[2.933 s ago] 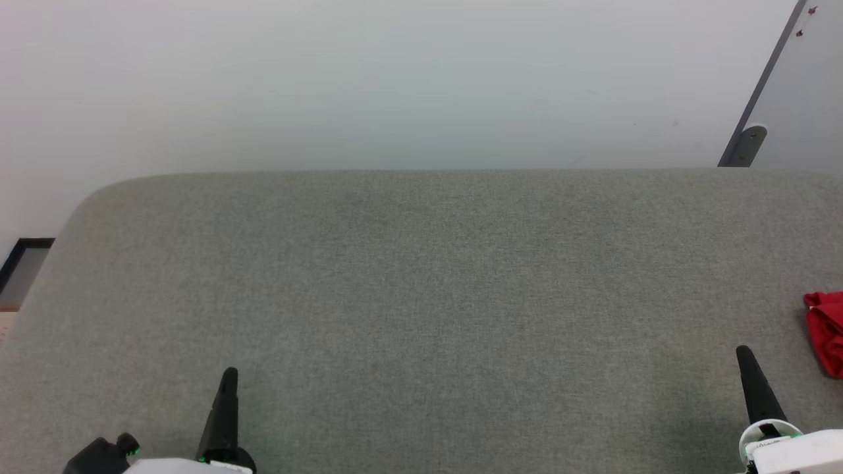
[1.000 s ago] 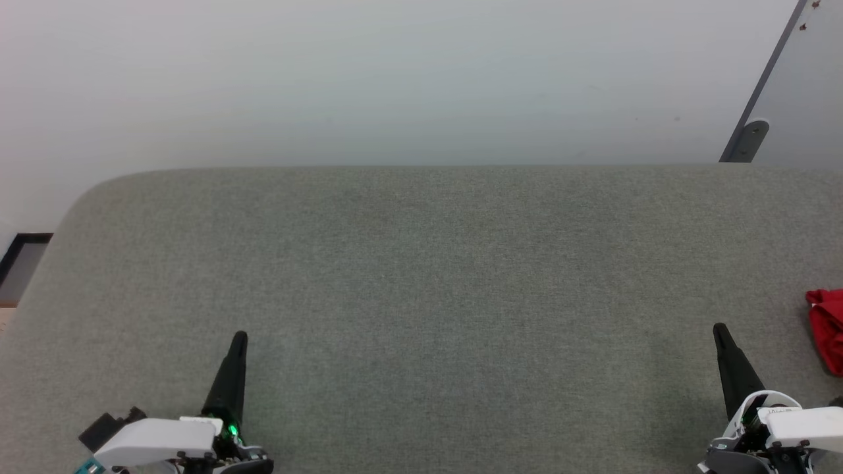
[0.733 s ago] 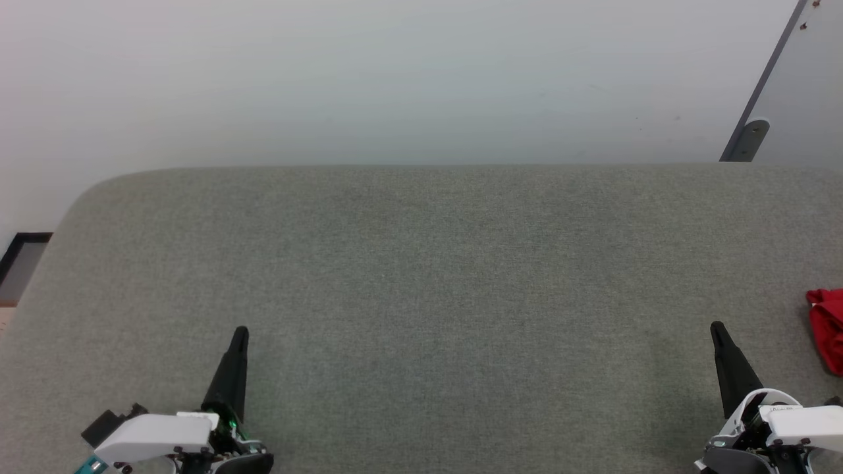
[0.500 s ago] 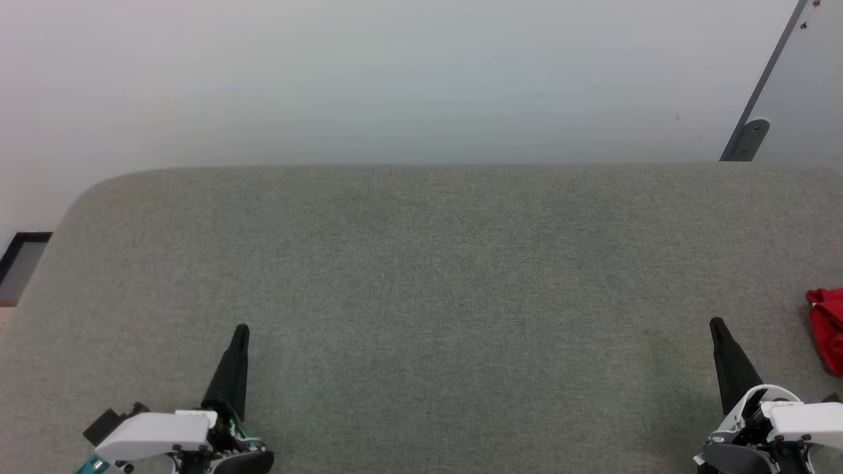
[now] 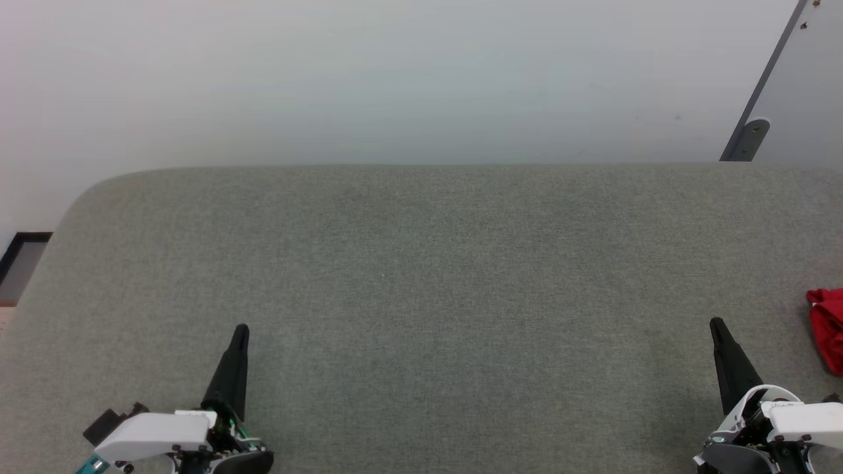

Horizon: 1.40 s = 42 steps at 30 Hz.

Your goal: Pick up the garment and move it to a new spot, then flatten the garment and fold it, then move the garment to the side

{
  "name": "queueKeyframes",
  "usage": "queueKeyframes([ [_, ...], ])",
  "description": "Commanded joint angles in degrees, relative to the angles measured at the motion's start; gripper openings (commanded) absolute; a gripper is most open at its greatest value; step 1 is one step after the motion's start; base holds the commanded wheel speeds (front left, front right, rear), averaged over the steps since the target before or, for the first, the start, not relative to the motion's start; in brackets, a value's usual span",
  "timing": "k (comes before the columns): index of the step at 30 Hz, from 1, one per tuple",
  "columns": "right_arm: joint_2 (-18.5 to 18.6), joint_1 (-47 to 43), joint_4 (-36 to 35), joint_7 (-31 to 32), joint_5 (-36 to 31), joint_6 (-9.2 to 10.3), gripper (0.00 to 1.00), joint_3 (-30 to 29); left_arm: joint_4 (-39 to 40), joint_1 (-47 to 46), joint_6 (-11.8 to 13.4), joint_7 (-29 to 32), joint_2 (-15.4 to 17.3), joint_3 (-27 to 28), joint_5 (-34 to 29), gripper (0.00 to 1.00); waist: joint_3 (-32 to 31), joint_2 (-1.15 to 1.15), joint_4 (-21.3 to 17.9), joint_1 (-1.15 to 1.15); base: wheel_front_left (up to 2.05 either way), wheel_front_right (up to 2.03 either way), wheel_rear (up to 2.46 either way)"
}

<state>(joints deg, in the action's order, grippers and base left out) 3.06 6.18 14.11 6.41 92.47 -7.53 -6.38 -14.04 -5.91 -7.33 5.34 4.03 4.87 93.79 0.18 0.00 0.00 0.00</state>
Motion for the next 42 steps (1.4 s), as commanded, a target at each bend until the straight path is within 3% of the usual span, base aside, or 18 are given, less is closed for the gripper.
queueKeyframes([
  [1,-0.2,0.2,0.0,0.1,0.1,0.08,0.0,-0.1,-0.1,-0.5,-0.3,0.1,-0.1,0.2,-0.2,0.0,0.0,0.0,0.0,0.0,0.0,0.0,0.0],
  [42,-0.3,0.2,0.0,0.2,0.0,0.08,0.0,-0.2,-0.1,-0.6,-0.3,0.6,-0.5,0.8,-0.8,0.0,0.0,0.0,0.0,0.0,0.0,0.0,0.0],
])
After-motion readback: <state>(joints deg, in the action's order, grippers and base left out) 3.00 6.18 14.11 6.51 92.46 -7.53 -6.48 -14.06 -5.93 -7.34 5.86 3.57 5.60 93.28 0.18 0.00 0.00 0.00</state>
